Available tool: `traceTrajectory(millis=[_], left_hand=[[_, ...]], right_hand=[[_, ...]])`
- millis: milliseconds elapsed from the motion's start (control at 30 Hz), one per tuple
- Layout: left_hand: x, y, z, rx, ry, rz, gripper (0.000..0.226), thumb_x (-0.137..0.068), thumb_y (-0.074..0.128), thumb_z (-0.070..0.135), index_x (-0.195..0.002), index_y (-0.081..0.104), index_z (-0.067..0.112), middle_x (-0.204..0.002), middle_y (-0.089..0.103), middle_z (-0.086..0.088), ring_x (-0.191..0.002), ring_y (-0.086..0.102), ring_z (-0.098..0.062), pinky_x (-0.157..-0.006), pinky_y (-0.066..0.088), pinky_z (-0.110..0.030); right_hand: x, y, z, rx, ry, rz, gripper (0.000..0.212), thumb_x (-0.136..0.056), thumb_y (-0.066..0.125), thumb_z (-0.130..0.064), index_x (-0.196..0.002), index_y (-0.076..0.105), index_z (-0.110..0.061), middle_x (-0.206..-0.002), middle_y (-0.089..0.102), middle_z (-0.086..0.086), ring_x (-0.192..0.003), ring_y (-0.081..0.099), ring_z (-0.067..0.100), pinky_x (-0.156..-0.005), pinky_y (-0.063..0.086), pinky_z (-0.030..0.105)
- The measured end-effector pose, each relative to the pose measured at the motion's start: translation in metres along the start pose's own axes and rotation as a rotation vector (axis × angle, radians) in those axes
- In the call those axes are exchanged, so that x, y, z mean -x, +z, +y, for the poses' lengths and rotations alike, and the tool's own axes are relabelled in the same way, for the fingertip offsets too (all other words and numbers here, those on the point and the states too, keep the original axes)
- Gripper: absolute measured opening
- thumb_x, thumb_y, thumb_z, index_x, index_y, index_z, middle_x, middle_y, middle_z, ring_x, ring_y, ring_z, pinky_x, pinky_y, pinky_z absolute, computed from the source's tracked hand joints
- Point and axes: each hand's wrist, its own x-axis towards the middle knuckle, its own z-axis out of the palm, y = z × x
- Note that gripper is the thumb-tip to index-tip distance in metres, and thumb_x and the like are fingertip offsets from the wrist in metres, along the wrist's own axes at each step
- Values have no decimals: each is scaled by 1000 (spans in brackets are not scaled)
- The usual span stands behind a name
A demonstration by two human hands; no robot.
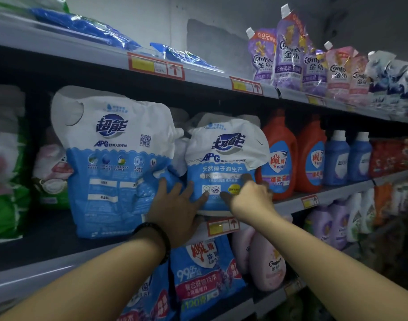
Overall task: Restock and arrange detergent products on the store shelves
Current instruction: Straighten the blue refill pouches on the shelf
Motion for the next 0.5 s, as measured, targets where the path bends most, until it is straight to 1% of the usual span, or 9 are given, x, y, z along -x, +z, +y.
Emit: traceTrajectory(millis=[67,133,200,233,267,300,367,433,500], left_hand=[[-7,-4,1,15,-30,-36,64,-104,22,66,-163,14,42,-172,16,-14,-148,32,-38,-117,9,-68],[-13,-6,1,-2,-30,-75,60,-106,22,64,-162,16,43,-172,16,-16,-146,36,-38,-118,11,-67],[-18,-3,3,-32,-32,-97,57,-107,25,59,-161,18,43,-170,22,-17,-140,44,-38,-116,10,-66],[-20,-2,4,-39,-33,-98,56,-108,28,56,-161,19,41,-167,30,-17,-134,50,-37,-115,9,-66],[-20,-2,4,-41,-37,-99,56,-108,33,52,-161,19,40,-158,43,-16,-126,57,-35,-114,8,-66],[-21,-2,4,-39,-40,-98,57,-107,38,46,-161,19,39,-143,58,-12,-116,63,-33,-115,8,-67],[-24,-8,4,-14,-36,-101,62,-105,44,31,-162,20,36,-116,70,-2,-104,66,-30,-118,10,-66],[-30,-15,1,59,-16,-101,56,-104,46,28,-157,32,36,-117,70,1,-107,65,-30,-118,22,-57],[-38,-17,-3,243,-21,-88,39,-105,51,37,-144,54,38,-126,69,3,-112,64,-27,-110,36,-46]], right_hand=[[-12,6,9,-4,-14,54,72,-86,71,-56,-141,41,-21,-133,52,21,-123,50,43,-92,49,42],[-27,11,17,-24,3,66,72,-81,76,-55,-134,44,-19,-129,59,17,-118,57,41,-88,54,41],[-43,12,22,-42,37,16,71,-76,81,-57,-128,50,-19,-126,64,12,-116,61,37,-89,57,40],[-48,10,23,-42,34,-22,71,-75,83,-58,-128,54,-20,-127,65,11,-115,62,35,-91,57,40],[-55,10,25,-55,16,-53,74,-74,83,-58,-133,57,-22,-131,64,11,-117,62,33,-94,57,41],[-59,10,27,-85,-5,-75,80,-74,84,-57,-141,55,-22,-136,62,10,-120,61,32,-98,57,42],[-65,6,33,-147,-56,-93,93,-76,85,-54,-154,46,-22,-146,58,7,-125,61,28,-103,55,43],[-70,-1,39,-117,-76,-113,102,-69,86,-61,-154,45,-24,-145,58,2,-123,62,26,-101,55,42],[-79,-6,42,-22,-46,-189,116,-54,86,-72,-150,43,-23,-143,59,3,-120,63,26,-97,56,38]])
